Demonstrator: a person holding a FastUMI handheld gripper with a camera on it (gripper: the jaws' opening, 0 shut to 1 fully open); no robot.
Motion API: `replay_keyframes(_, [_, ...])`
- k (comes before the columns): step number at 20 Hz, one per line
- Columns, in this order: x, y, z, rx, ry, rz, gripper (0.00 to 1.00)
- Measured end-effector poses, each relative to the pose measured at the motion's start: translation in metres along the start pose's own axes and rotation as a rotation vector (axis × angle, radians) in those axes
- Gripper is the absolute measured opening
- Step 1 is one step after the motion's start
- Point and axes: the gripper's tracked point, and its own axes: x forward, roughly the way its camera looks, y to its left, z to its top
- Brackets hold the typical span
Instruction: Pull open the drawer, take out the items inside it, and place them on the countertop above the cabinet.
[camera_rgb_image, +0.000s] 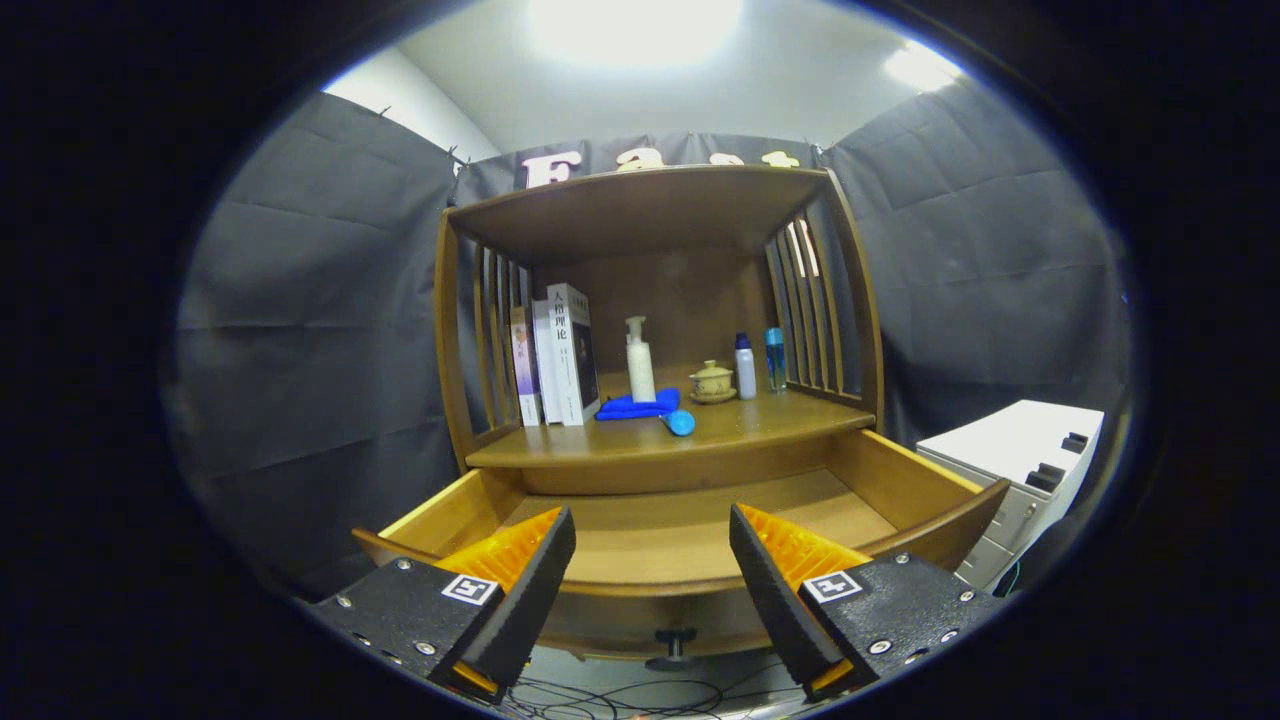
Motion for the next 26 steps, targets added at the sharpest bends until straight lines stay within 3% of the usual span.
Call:
replay_keyframes(13, [-0.005, -0.007, -0.068, -0.113, 0.072, -0.064, 0.95])
replay_keyframes(20, [0.004, -0.013, -0.063, -0.131, 0.06, -0.035, 0.96])
replay_keyframes(26, [0.047, -0.016, -0.058, -0.082, 0.059, -0.02, 0.95])
